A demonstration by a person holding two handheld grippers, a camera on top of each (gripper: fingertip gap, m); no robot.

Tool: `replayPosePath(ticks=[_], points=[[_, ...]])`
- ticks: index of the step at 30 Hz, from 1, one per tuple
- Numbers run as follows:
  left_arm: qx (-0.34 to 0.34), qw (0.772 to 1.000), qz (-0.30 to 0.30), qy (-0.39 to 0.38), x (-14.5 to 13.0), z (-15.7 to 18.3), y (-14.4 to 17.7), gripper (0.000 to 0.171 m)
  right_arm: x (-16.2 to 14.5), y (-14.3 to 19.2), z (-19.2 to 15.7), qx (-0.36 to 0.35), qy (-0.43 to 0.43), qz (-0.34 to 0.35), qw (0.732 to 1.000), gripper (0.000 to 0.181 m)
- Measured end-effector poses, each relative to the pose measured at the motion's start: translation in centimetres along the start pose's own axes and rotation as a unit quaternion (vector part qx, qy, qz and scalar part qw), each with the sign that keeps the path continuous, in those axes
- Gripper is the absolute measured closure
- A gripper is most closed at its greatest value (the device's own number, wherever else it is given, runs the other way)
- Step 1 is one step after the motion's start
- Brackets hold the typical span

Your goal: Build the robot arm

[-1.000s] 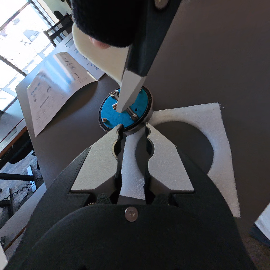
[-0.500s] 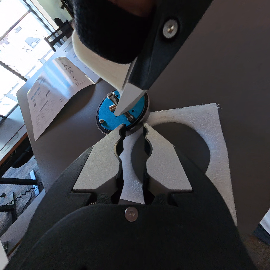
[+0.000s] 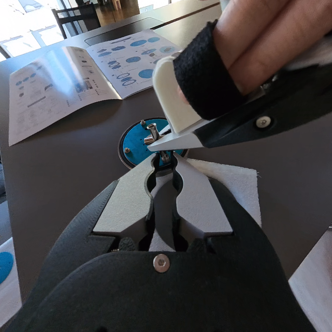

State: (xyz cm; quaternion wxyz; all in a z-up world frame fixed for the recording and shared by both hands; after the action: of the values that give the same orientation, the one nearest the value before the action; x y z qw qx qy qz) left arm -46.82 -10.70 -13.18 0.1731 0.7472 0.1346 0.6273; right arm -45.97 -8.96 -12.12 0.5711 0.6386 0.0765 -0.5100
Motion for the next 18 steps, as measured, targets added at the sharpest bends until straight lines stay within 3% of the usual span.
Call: replayPosePath(ticks=[5, 8, 10, 11, 16, 18], points=[[0.007, 1.000, -0.019, 0.006, -0.3, 0.1, -0.5, 0.163, 0.1, 0.1, 0.0, -0.002, -0.026, -0.007, 1.000, 0.174], [0.028, 0.999, -0.019, -0.036, -0.5, 0.3, -0.6, 0.162, 0.4, 0.6, 0.2, -0.016, -0.043, 0.011, 0.999, 0.172], [0.040, 0.997, -0.015, -0.064, -0.6, 0.4, -0.6, 0.162, -0.2, 0.7, 0.5, -0.028, -0.057, 0.018, 0.998, 0.151], [0.041, 0.997, -0.015, -0.067, -0.6, 0.4, -0.6, 0.162, -0.8, 0.8, 0.6, -0.024, -0.069, 0.018, 0.997, 0.149], [0.026, 0.998, -0.019, -0.050, -0.6, 0.3, -0.6, 0.162, -1.5, 1.2, -0.5, 0.017, -0.106, 0.134, 0.985, 0.147], [0.024, 0.998, -0.020, -0.048, -0.6, 0.3, -0.6, 0.162, -1.4, 1.1, -0.7, 0.009, -0.102, 0.150, 0.983, 0.145]])
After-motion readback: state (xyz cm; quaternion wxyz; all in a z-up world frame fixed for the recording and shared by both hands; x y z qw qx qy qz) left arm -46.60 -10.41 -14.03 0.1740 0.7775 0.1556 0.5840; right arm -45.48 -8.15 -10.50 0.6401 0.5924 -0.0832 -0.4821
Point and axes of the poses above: each gripper's, where its closed fingertips meet, y back along the fingers, x out of its top, z = x × y across the jaws, the point moved 3 cm from there along y, back along the fingers, and after that the axes turned 10 degrees about x, right-handed, at the moved point
